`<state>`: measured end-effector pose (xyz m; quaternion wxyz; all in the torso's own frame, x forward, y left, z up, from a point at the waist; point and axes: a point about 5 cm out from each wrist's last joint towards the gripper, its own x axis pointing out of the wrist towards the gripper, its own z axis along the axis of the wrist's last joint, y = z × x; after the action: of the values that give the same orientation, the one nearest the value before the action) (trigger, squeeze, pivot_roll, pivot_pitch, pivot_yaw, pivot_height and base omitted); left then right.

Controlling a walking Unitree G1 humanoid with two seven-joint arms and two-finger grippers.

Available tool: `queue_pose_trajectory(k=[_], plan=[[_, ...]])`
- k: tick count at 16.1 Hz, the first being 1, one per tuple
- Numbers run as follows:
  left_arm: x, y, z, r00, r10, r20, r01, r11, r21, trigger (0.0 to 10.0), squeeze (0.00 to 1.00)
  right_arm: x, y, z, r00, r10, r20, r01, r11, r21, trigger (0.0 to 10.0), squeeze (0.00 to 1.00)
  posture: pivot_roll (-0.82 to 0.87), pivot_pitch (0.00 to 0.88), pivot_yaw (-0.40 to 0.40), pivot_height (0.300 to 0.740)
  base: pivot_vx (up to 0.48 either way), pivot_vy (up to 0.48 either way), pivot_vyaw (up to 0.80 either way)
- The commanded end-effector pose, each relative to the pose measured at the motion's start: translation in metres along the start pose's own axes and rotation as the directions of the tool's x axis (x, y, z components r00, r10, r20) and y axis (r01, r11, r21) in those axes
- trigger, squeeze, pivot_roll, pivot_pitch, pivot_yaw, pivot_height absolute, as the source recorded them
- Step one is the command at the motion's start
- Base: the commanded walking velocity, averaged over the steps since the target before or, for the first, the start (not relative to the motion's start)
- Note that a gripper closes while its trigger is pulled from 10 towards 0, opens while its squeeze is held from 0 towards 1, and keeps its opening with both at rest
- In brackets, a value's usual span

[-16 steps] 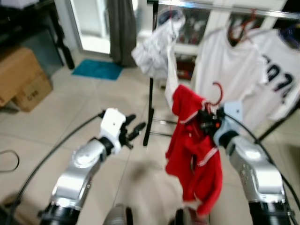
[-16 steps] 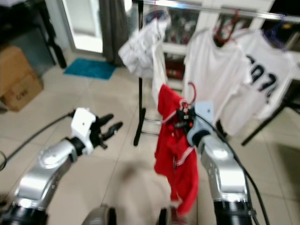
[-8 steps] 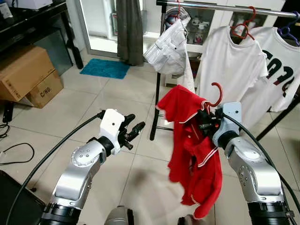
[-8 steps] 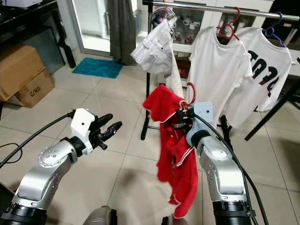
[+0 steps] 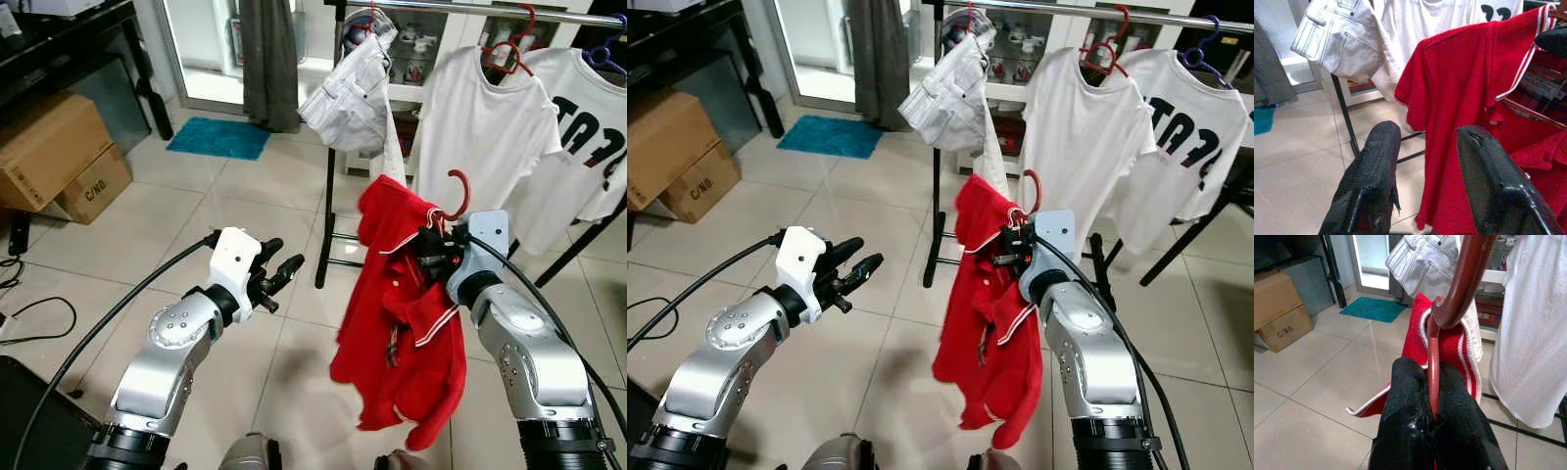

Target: Hang hanger

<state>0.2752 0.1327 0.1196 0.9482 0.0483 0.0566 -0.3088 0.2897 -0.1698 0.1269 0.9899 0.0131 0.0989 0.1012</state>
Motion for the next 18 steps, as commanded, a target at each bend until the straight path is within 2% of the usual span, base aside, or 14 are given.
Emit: queue_pose_trajectory(k=[1,3,10,18], plan=[[0.0008,-0.0001,0.0014,1.0,-0.001,0.003,0.001,1.0,0.015,10.0,0.0,0.0011,-0.0016,0.0164,0.998,-0.005,0.066,0.005,1.0,0.0,10.0,0.0,-0.03,0.0,0.0,0.715,0.0,0.0,0.0],[0.0009,0.0001,0.0018,1.0,0.006,0.011,-0.006,1.0,0.005,10.0,0.0,0.0013,-0.0021,0.0162,0.998,-0.012,0.066,0.012,1.0,-0.002,10.0,0.0,-0.03,0.0,-0.001,0.74,0.0,0.0,0.0],[0.001,0.0007,0.0022,0.999,0.032,0.021,-0.032,0.999,-0.005,10.0,0.0,0.0013,0.0022,0.0131,0.998,-0.02,0.063,0.019,1.0,0.007,10.0,0.0,-0.03,0.0,-0.001,0.74,0.0,0.0,0.0],[0.002,0.0011,0.0027,0.999,0.035,0.021,-0.035,0.999,-0.001,10.0,0.0,0.0013,0.0025,0.0135,0.998,-0.015,0.065,0.015,1.0,0.002,10.0,0.0,-0.03,0.0,0.0,0.74,0.0,-0.214,0.0]])
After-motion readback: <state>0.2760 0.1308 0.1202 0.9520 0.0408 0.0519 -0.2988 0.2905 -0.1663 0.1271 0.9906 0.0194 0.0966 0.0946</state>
